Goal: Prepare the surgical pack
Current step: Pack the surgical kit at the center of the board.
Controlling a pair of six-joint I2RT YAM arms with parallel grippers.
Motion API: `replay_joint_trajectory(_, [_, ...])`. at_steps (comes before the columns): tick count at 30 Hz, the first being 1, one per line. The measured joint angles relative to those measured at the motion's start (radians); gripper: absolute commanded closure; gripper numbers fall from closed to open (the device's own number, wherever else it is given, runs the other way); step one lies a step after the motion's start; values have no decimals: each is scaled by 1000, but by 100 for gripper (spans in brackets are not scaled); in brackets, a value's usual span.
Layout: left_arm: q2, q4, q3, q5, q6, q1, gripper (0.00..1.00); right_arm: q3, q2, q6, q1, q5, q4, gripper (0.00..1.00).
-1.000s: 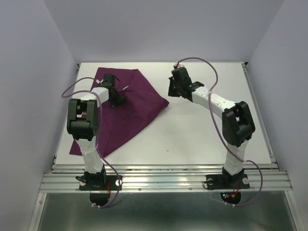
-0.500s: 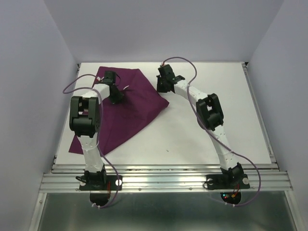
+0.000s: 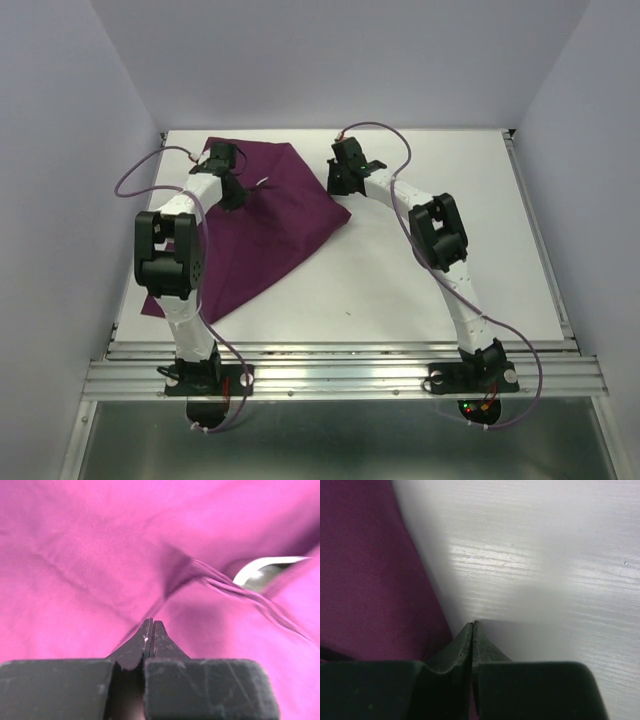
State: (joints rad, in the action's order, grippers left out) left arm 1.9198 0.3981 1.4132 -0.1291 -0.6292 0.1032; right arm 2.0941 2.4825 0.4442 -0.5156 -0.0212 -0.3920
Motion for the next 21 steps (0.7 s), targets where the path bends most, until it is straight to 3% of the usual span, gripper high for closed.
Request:
replay_joint_trajectory(7, [-101, 15, -22, -3, -7, 73, 100, 0, 0, 0, 0, 12, 0, 96])
replay_joint_trajectory(12, [-62, 32, -31, 18, -18, 139, 100, 0, 0, 0, 0, 31, 0, 96])
replay_joint_trajectory(21, [27, 56, -26, 15, -24, 137, 100, -2, 0, -2, 3, 51, 3, 95])
